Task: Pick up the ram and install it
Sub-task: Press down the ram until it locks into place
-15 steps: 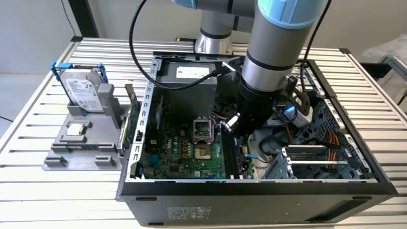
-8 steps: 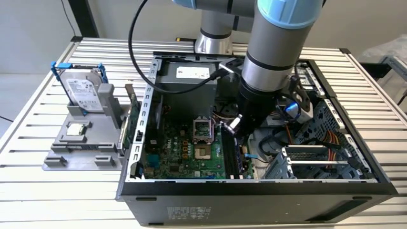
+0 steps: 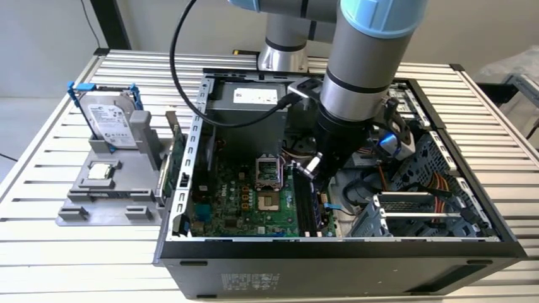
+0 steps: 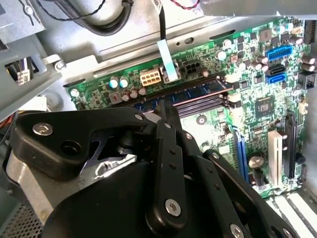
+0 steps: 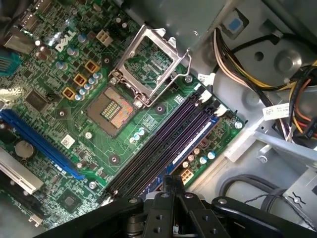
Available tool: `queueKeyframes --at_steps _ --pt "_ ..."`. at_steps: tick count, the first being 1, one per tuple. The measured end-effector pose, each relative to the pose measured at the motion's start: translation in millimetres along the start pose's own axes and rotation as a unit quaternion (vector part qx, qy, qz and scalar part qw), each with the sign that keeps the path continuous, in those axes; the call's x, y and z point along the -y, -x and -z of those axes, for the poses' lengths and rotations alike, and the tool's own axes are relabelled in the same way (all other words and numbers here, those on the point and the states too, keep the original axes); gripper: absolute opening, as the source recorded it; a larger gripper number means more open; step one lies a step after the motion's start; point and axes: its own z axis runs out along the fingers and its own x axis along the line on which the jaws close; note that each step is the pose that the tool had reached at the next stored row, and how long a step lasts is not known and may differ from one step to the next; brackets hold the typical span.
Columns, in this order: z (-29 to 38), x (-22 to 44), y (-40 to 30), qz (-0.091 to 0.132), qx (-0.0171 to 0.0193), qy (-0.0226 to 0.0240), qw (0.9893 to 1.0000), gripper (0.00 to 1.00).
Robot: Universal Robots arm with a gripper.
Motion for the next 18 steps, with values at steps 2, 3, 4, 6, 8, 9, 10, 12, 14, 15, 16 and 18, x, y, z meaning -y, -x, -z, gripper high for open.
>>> queueKeyframes --at_steps 2,3,4,6,8,9,10,12,14,15,16,18 --pt "0.0 0.0 0.0 0.007 0.0003 -0.0001 1.0 0.0" --pt "0.0 0.0 0.0 0.011 0.0004 -0.0002 0.9999 0.0" --pt "0.0 0.0 0.0 0.014 0.0005 -0.0002 0.9999 0.0" --pt "0.0 0.0 0.0 0.021 0.0008 -0.0003 0.9998 0.0" --pt "0.0 0.0 0.0 0.028 0.0007 -0.0002 0.9996 0.0" --pt "-0.1 0.0 0.0 0.032 0.0008 -0.0003 0.9995 0.0" --pt "-0.2 0.0 0.0 0.036 0.001 -0.0004 0.9993 0.0" --pt "-0.3 0.0 0.0 0.046 0.0013 -0.0004 0.9989 0.0" --pt "-0.4 0.0 0.0 0.059 0.0019 -0.0002 0.9983 0.0" --pt "-0.6 0.0 0.0 0.065 0.0026 0.0001 0.9979 0.0" --pt "-0.8 0.0 0.0 0.071 0.0033 0.0005 0.9975 0.0" --pt "-1.0 0.0 -0.1 0.082 0.0053 0.0019 0.9966 0.0"
